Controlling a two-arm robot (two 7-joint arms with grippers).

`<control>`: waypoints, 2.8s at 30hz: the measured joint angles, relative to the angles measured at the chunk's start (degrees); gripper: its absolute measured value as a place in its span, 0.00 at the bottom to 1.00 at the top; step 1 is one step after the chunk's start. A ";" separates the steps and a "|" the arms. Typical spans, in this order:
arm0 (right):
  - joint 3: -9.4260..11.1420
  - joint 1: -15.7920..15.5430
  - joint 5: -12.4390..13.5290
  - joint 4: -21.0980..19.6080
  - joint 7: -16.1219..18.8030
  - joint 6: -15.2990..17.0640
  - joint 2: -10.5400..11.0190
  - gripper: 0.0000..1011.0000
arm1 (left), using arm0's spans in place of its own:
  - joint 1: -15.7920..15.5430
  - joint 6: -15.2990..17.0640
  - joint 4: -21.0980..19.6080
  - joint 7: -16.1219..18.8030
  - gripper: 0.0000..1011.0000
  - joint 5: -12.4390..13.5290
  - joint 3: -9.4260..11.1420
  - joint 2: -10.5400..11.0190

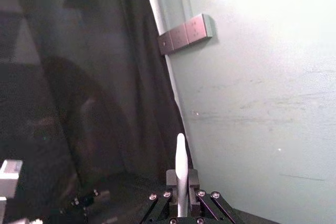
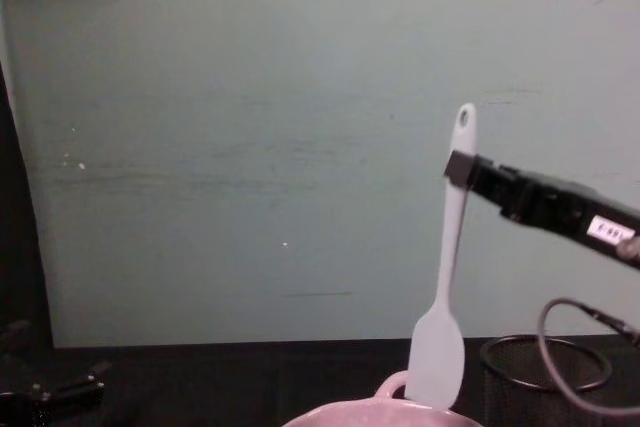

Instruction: Use the one hand to pick up the spoon and stir the clear water in the bowl.

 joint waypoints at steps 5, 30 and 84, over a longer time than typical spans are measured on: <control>1.40 -0.50 4.86 -2.02 0.39 3.19 0.99 0.12 | 0.00 0.00 0.00 0.00 0.99 0.00 0.00 0.00; 8.71 -0.92 18.79 -1.17 -2.41 6.75 5.65 0.12 | 0.00 0.00 0.00 0.00 0.99 0.00 0.00 0.00; 1.67 3.91 15.54 13.39 -2.75 5.54 3.50 0.12 | 0.00 0.00 0.00 0.00 0.99 0.00 0.00 0.00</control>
